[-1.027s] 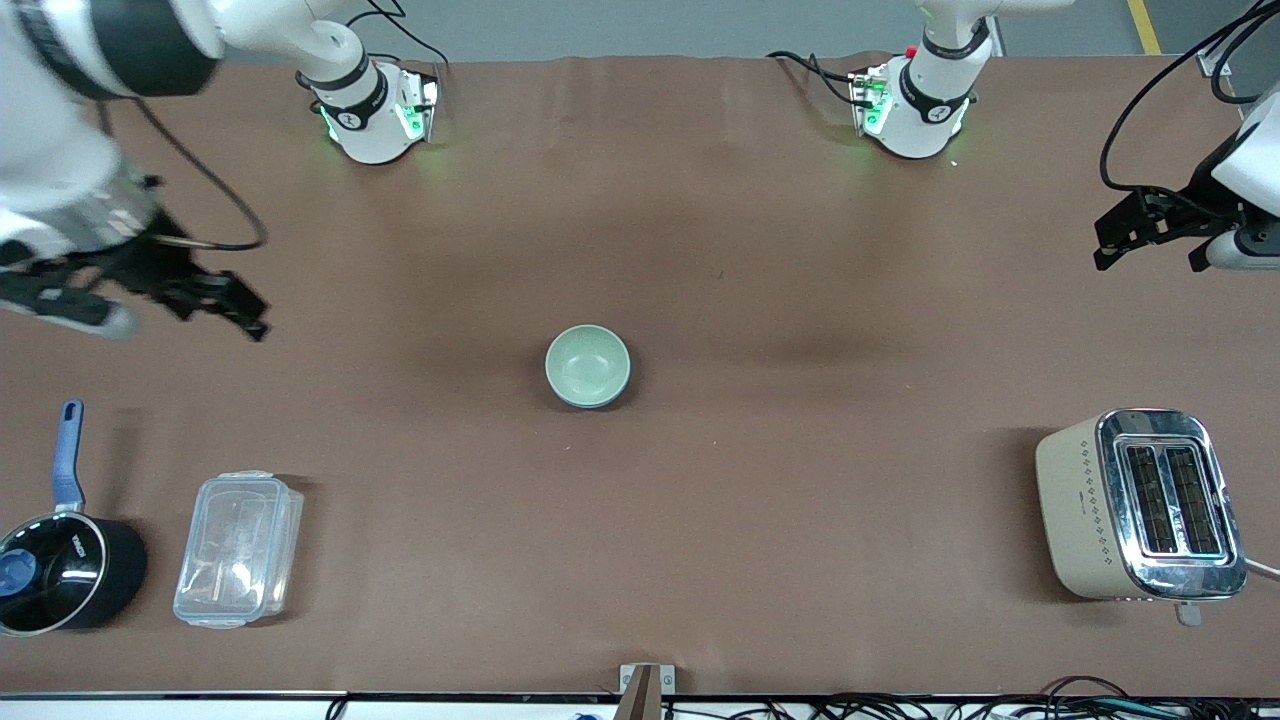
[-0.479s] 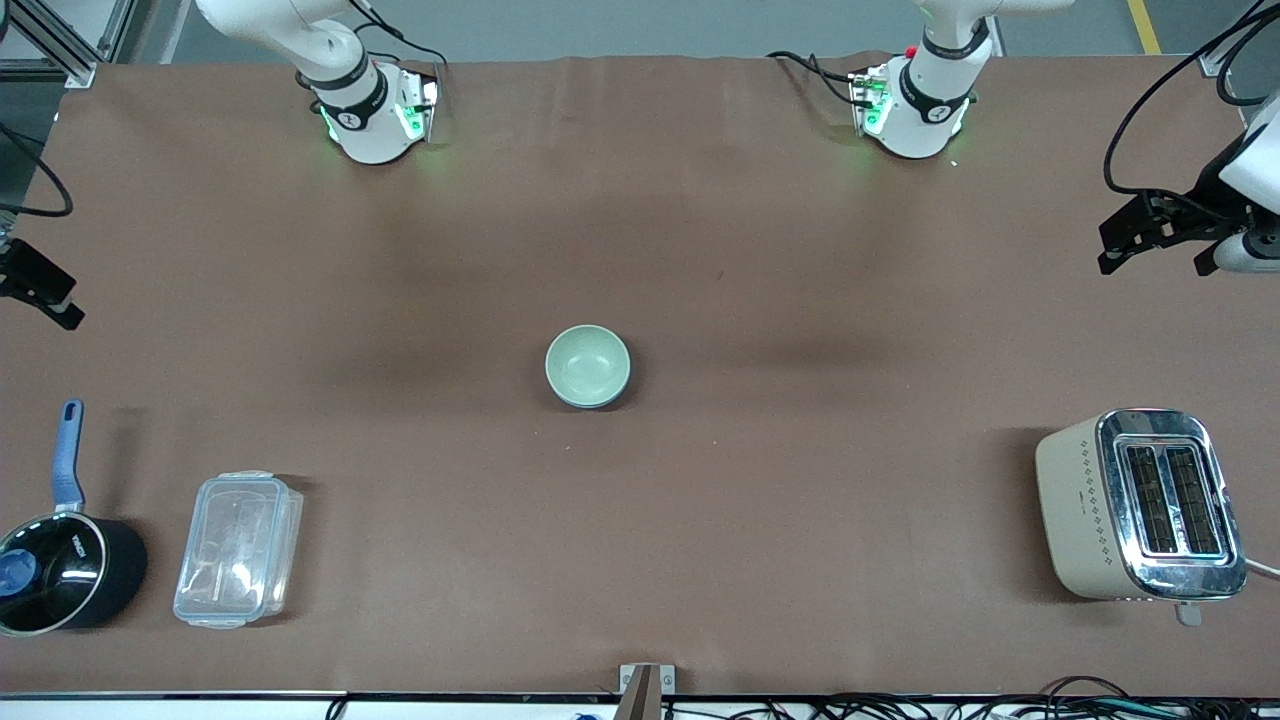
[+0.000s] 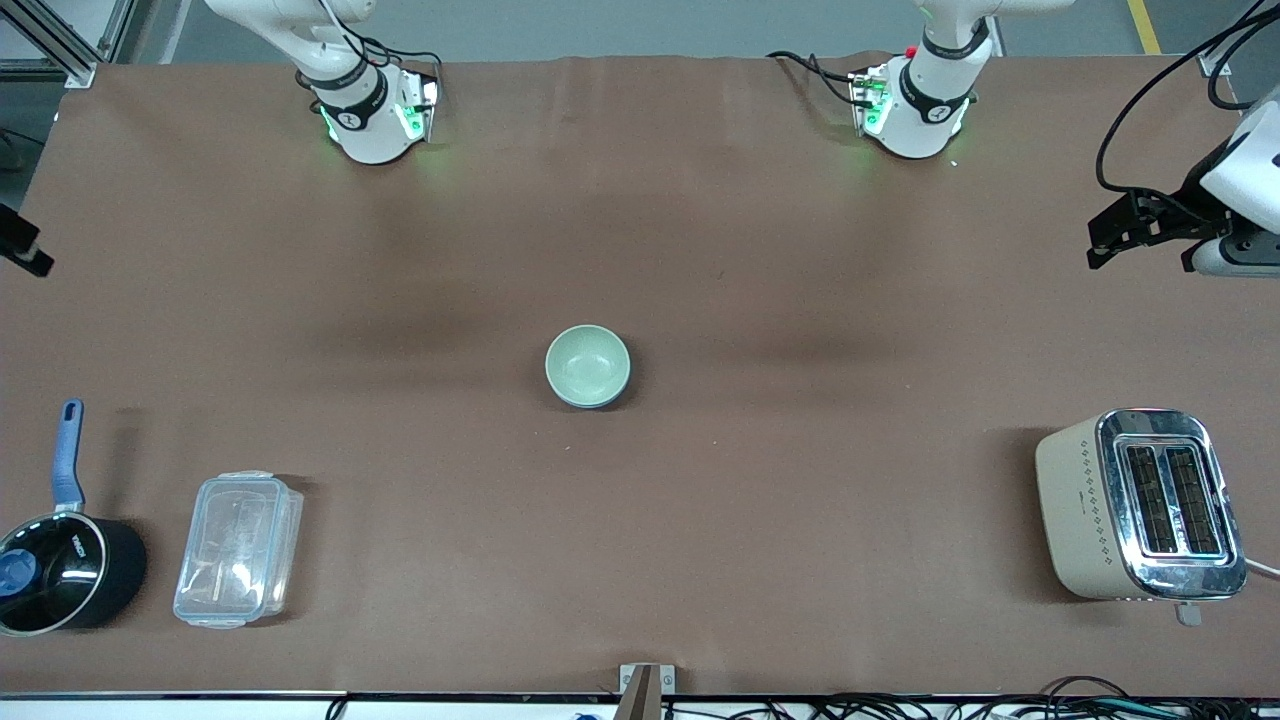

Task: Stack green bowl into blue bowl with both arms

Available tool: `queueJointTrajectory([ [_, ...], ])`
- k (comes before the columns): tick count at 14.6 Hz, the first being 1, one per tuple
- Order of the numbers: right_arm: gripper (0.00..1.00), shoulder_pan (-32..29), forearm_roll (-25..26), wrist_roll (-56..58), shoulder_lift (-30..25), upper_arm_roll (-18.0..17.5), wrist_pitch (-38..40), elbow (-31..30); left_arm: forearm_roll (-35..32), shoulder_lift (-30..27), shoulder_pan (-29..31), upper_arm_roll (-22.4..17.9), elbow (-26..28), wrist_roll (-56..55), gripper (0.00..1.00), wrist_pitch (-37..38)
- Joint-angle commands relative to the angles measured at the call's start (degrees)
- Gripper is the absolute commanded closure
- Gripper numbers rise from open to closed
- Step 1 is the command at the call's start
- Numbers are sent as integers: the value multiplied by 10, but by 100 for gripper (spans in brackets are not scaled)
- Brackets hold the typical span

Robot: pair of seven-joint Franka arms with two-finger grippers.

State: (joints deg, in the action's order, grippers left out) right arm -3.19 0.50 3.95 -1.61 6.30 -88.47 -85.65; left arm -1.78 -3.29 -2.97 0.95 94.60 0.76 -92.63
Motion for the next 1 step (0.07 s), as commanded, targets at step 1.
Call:
queueJointTrajectory([
  [1,0,-21,-8,8,8,-13,58,51,-1,4,1,2,-13,10,0,13],
])
